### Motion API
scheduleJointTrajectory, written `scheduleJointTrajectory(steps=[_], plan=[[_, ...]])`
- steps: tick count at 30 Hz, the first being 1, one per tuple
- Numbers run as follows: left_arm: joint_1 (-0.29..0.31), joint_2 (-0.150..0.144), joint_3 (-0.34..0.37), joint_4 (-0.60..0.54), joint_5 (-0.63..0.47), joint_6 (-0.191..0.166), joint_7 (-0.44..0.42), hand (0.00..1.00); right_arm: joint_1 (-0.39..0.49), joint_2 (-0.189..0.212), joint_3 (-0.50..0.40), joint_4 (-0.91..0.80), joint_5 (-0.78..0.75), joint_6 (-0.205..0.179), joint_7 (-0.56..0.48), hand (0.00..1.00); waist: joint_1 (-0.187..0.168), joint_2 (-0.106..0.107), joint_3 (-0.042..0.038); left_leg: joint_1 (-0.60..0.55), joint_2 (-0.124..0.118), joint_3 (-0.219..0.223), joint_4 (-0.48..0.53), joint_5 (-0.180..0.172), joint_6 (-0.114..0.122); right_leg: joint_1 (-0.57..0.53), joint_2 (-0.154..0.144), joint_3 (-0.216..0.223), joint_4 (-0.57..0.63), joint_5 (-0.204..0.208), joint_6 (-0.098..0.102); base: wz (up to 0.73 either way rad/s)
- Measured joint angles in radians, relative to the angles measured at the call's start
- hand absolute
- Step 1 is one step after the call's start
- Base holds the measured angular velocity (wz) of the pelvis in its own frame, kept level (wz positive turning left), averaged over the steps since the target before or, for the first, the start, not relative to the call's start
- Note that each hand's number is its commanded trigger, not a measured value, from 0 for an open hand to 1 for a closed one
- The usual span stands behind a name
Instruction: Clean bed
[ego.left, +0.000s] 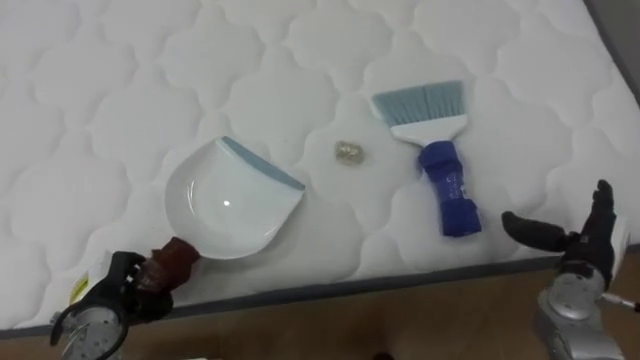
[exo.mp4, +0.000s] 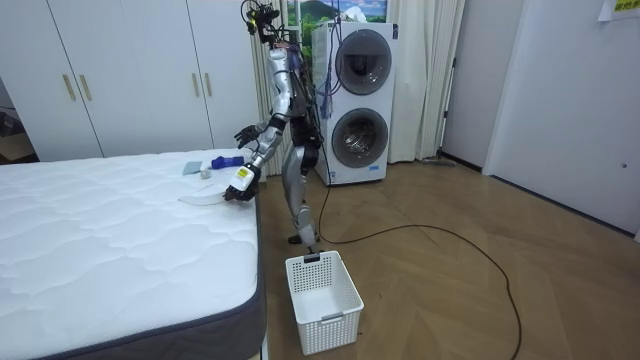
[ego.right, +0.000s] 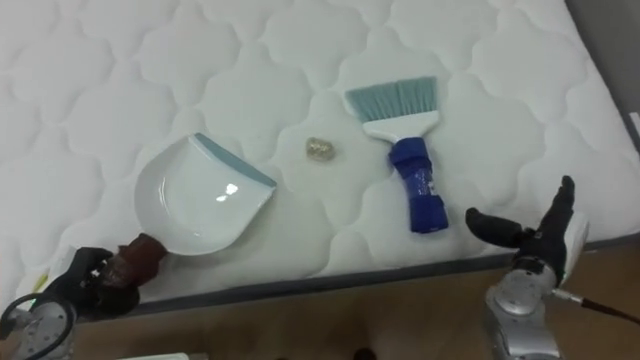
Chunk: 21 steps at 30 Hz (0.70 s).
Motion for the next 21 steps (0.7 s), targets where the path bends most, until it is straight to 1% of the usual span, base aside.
scheduleJointTrajectory(steps=[5,9,13,19,21], plan=[[-0.004,0.000,0.001,-0.001,0.017,-0.001,-0.004,1.00,-0.007,0.000,0.000,-0.012,-0.036,-0.011,-0.034,0.00,0.000,-0.001,0.0006,0.000,0.000,0.000,0.000,0.000,0.000,0.000,0.000,0.000,0.000,0.000,0.000,0.00],[-0.005,0.000,0.002,-0.008,0.026,-0.001,-0.024,1.00,-0.007,0.000,0.000,-0.017,-0.037,-0.018,-0.060,0.00,0.000,-0.003,0.0035,0.000,0.000,0.001,0.000,0.000,0.000,-0.002,-0.001,0.000,0.002,0.000,0.000,0.00],[-0.007,0.000,0.003,-0.024,0.049,-0.002,-0.050,1.00,-0.007,-0.002,0.010,-0.030,-0.038,-0.032,-0.063,0.00,0.003,-0.004,0.0045,-0.001,0.000,0.001,0.002,0.000,0.000,-0.002,-0.001,-0.001,0.001,-0.002,0.002,0.00],[-0.019,0.003,0.000,-0.038,0.082,-0.003,-0.095,1.00,-0.007,-0.003,0.041,-0.044,-0.064,-0.033,-0.050,0.00,0.016,-0.003,0.0051,-0.006,0.000,0.001,0.003,0.000,0.000,-0.006,-0.001,0.000,-0.001,-0.002,0.003,0.00],[-0.020,0.003,-0.010,-0.038,0.088,-0.010,-0.110,1.00,-0.008,-0.005,0.053,-0.047,-0.073,-0.035,-0.036,0.00,0.023,-0.003,0.0051,-0.007,0.000,0.001,0.003,0.000,0.000,-0.007,0.000,0.001,0.001,-0.002,0.003,0.00]])
